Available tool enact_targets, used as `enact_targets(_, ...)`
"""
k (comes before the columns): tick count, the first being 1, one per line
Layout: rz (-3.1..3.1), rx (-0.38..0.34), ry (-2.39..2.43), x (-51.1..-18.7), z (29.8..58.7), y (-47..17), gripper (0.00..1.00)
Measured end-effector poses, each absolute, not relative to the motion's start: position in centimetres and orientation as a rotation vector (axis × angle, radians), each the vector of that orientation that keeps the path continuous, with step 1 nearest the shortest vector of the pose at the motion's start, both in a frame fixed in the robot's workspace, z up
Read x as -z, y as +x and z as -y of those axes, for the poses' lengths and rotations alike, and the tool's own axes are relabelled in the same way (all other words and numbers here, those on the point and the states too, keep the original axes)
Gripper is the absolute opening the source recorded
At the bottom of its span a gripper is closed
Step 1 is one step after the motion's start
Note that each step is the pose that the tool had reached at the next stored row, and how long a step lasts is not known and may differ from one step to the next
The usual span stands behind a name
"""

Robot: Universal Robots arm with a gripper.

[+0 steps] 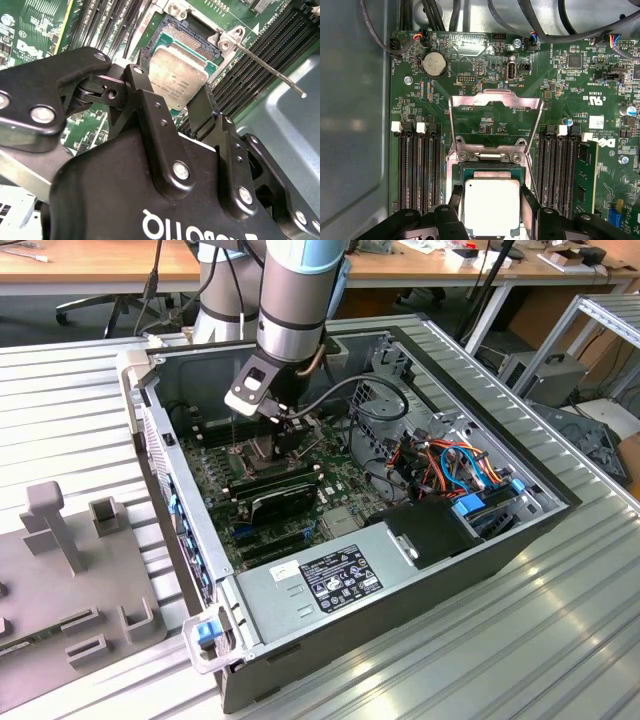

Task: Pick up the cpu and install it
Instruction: 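Place the cpu into insertion slot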

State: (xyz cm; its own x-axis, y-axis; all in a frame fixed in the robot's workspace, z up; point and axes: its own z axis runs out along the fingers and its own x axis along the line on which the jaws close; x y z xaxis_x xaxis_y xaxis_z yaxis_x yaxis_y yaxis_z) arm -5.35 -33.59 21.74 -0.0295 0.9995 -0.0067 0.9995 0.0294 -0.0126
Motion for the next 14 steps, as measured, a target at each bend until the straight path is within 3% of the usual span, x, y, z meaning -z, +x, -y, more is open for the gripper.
enact_targets(14, 2.251, -0.022, -2.186, -20.7, 33.6, -5.6, 0.55)
